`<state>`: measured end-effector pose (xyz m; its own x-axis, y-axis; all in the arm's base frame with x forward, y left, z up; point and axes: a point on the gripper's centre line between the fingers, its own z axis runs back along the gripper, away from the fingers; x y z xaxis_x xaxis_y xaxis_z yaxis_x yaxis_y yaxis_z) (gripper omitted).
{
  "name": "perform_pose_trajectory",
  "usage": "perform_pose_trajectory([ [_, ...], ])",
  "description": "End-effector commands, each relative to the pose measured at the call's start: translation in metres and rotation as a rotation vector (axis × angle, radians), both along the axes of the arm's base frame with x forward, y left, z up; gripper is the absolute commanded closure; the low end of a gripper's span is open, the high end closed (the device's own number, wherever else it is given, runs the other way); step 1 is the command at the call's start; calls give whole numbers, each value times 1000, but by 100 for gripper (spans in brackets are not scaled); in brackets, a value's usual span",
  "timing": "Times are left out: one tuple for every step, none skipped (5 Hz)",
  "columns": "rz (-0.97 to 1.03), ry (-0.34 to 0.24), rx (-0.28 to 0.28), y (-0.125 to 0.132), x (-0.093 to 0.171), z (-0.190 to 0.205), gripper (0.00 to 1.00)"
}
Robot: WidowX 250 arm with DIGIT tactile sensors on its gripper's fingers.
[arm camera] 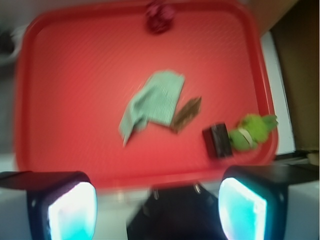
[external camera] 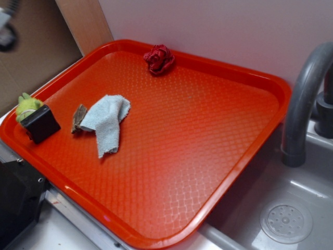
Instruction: Grab the blue cloth.
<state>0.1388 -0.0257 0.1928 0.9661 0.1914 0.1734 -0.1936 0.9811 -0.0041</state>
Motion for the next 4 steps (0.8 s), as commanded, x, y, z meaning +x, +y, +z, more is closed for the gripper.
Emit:
perform_pose_trajectory([
  [154,-23,-130,-3,36,-68,0],
  [148,-15,-74,-6,47,-105,0],
  [103,-17,-113,-15,55,-117,0],
  [-75,-14,-134,-23,57,-143,0],
])
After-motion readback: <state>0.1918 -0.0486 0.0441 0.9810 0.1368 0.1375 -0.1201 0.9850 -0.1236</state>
